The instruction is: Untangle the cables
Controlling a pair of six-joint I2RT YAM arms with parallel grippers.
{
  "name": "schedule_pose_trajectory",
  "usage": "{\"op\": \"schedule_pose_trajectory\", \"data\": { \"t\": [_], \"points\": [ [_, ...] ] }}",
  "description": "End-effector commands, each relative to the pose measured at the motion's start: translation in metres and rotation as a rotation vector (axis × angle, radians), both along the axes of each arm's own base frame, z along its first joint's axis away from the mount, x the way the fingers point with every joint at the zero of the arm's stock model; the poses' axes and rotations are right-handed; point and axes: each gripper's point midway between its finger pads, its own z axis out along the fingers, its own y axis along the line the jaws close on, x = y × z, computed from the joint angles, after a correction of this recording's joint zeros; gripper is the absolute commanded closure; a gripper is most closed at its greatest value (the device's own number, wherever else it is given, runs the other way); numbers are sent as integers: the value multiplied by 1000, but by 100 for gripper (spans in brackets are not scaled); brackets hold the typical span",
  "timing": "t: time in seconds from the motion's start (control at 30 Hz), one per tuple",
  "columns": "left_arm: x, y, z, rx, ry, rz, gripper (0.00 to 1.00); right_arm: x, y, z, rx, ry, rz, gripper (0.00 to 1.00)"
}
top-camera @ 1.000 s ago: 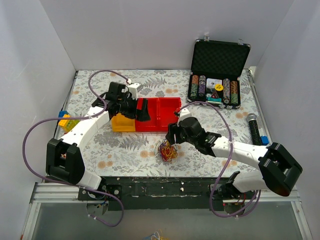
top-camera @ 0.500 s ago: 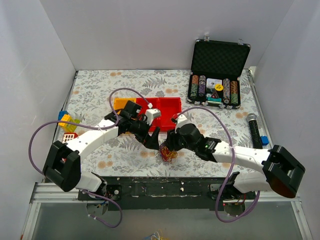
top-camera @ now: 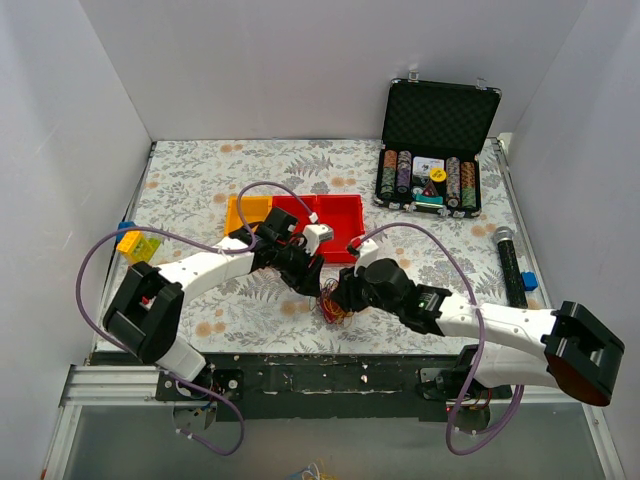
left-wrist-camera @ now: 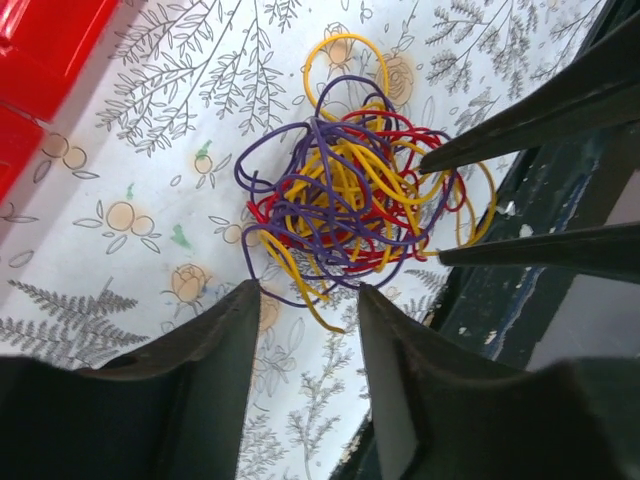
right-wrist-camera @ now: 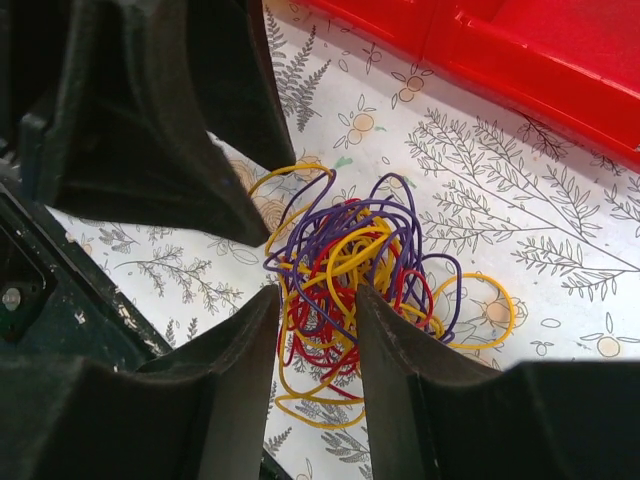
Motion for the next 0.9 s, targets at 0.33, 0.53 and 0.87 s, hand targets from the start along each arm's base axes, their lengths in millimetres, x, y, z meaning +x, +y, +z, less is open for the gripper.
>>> {"op": "schedule_pose_trajectory", "data": {
  "t": [0.33, 0.53, 0.87],
  "points": [
    [18, -8, 35, -19, -89, -16, 100, 5, -13, 16, 25, -51, -67, 48],
    [4, -7, 107, -128, -196, -72, 100, 24, -25, 67, 59, -211, -126, 26],
    [-30, -2, 155, -260, -224, -154, 100, 24, 20, 113, 187, -420, 73, 12]
  ]
}}
